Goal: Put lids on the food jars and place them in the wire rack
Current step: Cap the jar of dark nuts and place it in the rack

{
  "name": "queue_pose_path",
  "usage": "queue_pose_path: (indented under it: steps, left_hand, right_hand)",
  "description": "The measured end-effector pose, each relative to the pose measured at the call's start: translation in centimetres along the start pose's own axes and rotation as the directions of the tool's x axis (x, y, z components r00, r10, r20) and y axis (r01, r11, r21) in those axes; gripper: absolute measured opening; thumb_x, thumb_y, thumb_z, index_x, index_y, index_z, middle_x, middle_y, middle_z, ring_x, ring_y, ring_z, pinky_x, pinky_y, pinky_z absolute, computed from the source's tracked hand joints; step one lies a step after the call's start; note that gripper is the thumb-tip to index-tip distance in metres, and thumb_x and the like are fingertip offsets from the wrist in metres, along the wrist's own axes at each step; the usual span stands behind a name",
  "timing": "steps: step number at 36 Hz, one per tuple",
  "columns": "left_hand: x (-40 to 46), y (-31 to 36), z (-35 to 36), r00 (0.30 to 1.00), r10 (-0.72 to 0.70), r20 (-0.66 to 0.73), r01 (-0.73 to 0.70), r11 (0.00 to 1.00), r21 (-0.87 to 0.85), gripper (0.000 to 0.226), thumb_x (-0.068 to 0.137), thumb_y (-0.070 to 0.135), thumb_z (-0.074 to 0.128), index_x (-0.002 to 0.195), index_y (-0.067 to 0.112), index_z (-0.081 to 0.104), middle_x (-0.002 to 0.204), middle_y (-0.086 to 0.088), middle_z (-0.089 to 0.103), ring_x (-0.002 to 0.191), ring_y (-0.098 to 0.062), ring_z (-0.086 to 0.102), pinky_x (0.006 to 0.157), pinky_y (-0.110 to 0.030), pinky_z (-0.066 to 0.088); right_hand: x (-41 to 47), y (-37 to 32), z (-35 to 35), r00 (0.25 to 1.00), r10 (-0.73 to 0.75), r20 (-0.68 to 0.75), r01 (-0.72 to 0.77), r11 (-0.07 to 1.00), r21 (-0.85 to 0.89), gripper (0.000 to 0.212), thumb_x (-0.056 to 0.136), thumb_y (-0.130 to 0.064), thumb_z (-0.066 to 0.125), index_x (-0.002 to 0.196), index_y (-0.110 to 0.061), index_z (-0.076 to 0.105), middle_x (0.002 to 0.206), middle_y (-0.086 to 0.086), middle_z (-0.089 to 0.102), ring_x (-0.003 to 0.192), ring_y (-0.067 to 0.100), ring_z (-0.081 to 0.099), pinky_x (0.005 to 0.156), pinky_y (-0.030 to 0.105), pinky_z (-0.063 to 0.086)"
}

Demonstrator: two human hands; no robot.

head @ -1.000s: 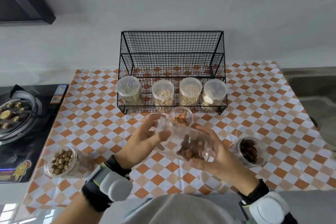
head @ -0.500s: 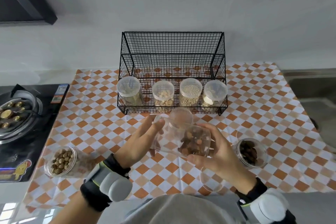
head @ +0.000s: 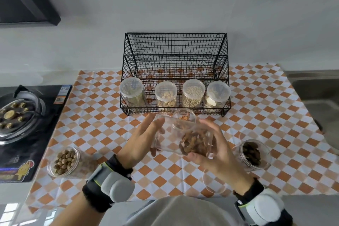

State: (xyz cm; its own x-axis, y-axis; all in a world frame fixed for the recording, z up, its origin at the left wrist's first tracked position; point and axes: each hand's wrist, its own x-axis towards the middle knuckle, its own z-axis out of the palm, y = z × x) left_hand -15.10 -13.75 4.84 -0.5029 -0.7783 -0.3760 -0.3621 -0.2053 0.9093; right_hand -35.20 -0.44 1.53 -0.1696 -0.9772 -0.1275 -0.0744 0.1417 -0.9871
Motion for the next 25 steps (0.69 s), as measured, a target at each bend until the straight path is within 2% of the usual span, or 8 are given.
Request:
queue_pose_path:
  steps: [3, 6, 8, 11, 17, 21, 23, 25]
  left_hand:
    - [-0.8, 0.6, 0.2, 0.997, 0.073, 0.003, -0.073, 0.996, 0.047, 0.022, 0.088, 0.062, 0.051, 0.110, 0.065, 0.051, 0.112, -0.001, 0.069, 0.069, -0.003, 0.068, 0.056, -0.014, 0.051]
    - [-0.7, 0.2, 0.1, 0.994, 0.111, 0.012, -0.112, 0.988, 0.110, 0.047, 0.077, 0.077, 0.046, 0.119, 0.057, 0.048, 0.113, 0.003, 0.069, 0.090, -0.015, 0.069, 0.067, -0.026, 0.057]
    - [-0.7, 0.5, 0.2, 0.996, 0.088, 0.007, -0.088, 0.994, 0.064, 0.052, 0.076, 0.077, 0.046, 0.117, 0.046, 0.053, 0.109, 0.001, 0.069, 0.080, -0.017, 0.070, 0.065, -0.039, 0.058]
    - [0.0, 0.3, 0.1, 1.000, 0.022, -0.007, -0.022, 0.997, -0.068, 0.030, 0.092, 0.063, 0.054, 0.104, 0.037, 0.059, 0.094, -0.004, 0.068, 0.058, -0.011, 0.065, 0.053, -0.033, 0.053]
    - [0.3, -0.6, 0.4, 0.999, -0.041, 0.034, 0.044, 0.996, -0.073, 0.055, 0.082, 0.081, 0.046, 0.107, 0.037, 0.068, 0.101, -0.004, 0.074, 0.088, -0.022, 0.065, 0.077, -0.037, 0.049]
    - [-1.3, 0.5, 1.3, 0.999, 0.032, -0.040, -0.032, 0.999, 0.003, 0.016, 0.105, 0.044, 0.047, 0.090, 0.048, 0.047, 0.082, 0.025, 0.052, 0.069, 0.027, 0.055, 0.067, 0.002, 0.040]
    - [-1.3, 0.0, 1.0, 0.995, 0.035, -0.089, -0.035, 0.999, -0.007, 0.012, 0.102, 0.053, 0.050, 0.090, 0.051, 0.053, 0.077, 0.021, 0.057, 0.073, 0.023, 0.058, 0.071, -0.002, 0.043]
    - [-0.9, -0.1, 0.6, 0.994, 0.056, -0.092, -0.062, 0.996, -0.060, 0.050, 0.081, 0.077, 0.049, 0.106, 0.038, 0.069, 0.090, 0.016, 0.071, 0.089, 0.002, 0.066, 0.084, -0.020, 0.048]
  right_hand:
    - [0.2, -0.5, 0.4, 0.995, 0.102, 0.003, -0.101, 0.985, 0.141, 0.094, 0.062, -0.066, 0.086, 0.140, -0.031, 0.047, 0.130, -0.001, 0.065, 0.116, 0.022, 0.069, 0.085, 0.031, 0.061]
    - [0.2, -0.8, 0.3, 0.956, 0.281, 0.089, -0.290, 0.950, 0.119, 0.089, 0.072, -0.090, 0.049, 0.145, -0.039, 0.045, 0.145, -0.011, 0.055, 0.131, 0.007, 0.055, 0.100, 0.020, 0.049]
    - [0.1, -0.2, 0.1, 0.935, 0.324, 0.142, -0.342, 0.932, 0.121, 0.096, 0.073, -0.097, 0.038, 0.154, -0.048, 0.031, 0.157, -0.017, 0.042, 0.142, 0.005, 0.041, 0.119, 0.038, 0.035]
    - [-0.1, 0.2, 0.2, 0.974, 0.177, 0.139, -0.197, 0.970, 0.145, 0.106, 0.060, -0.093, 0.062, 0.150, -0.059, 0.020, 0.142, -0.036, 0.050, 0.126, -0.006, 0.056, 0.103, 0.026, 0.052]
    - [0.0, -0.5, 1.3, 0.993, -0.051, -0.104, 0.059, 0.996, 0.071, 0.072, 0.083, -0.050, 0.066, 0.147, -0.037, 0.035, 0.132, -0.006, 0.065, 0.120, 0.026, 0.067, 0.097, 0.043, 0.056]
    - [0.9, -1.4, 1.3, 0.989, 0.054, -0.135, -0.034, 0.988, 0.149, 0.051, 0.087, -0.056, 0.055, 0.131, -0.030, 0.049, 0.118, -0.008, 0.070, 0.110, 0.019, 0.071, 0.083, 0.034, 0.062]
    - [1.5, -1.8, 0.7, 0.985, 0.168, -0.041, -0.156, 0.965, 0.211, 0.050, 0.089, -0.056, 0.050, 0.131, -0.029, 0.051, 0.121, -0.002, 0.071, 0.107, 0.013, 0.072, 0.078, 0.027, 0.060]
    - [1.5, -2.3, 0.4, 0.978, 0.206, 0.040, -0.209, 0.959, 0.193, 0.055, 0.087, -0.065, 0.046, 0.135, -0.038, 0.046, 0.117, -0.006, 0.072, 0.101, 0.006, 0.073, 0.077, 0.024, 0.057]
